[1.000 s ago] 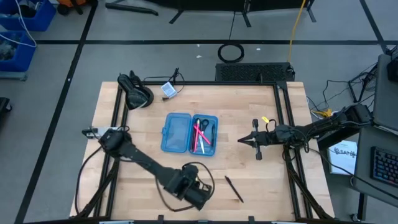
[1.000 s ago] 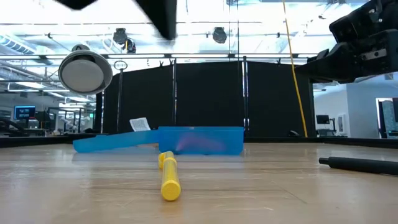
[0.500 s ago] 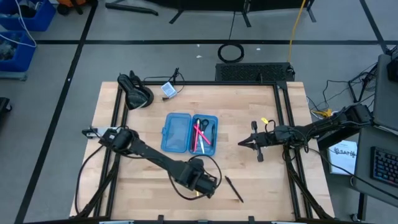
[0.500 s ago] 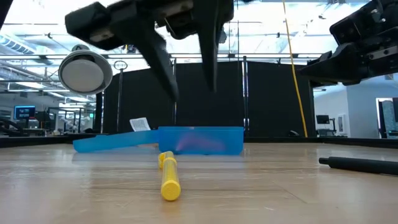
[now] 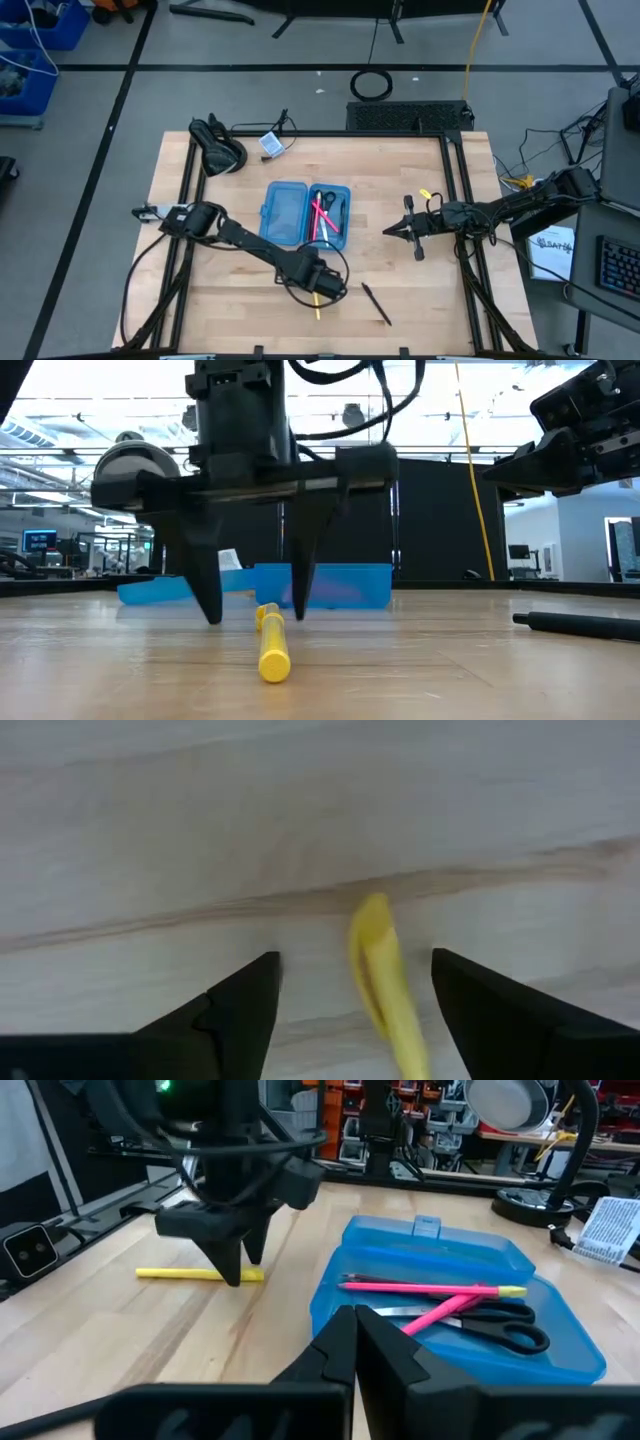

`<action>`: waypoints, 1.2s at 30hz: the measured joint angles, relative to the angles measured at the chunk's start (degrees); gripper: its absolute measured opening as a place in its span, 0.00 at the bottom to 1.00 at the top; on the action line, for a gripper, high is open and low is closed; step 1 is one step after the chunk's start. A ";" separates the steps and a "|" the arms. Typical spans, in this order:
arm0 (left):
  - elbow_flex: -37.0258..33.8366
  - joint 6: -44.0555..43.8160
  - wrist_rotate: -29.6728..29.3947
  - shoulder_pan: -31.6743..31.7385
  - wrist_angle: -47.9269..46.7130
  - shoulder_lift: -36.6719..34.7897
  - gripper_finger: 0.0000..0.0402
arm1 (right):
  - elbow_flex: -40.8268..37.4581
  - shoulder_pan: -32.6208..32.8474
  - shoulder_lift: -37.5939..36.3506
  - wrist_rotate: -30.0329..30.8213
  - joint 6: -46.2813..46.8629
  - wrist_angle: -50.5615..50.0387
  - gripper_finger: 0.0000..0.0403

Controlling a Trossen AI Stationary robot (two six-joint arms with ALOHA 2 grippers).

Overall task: Pick & place school supplies into a supply box
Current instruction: Put the yellow pen into the blue supply box

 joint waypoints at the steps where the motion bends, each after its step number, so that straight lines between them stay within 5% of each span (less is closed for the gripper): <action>1: -0.78 0.10 0.17 0.23 1.42 -0.05 0.65 | 0.00 0.00 0.00 0.00 -0.12 0.00 0.00; 16: -6.57 0.83 2.92 0.29 6.49 -0.48 0.40 | -0.02 0.00 0.02 0.05 -0.19 0.42 0.00; 36: -6.82 13.99 3.63 0.24 5.96 -0.48 0.19 | -0.02 0.00 0.02 0.15 -0.17 1.25 0.00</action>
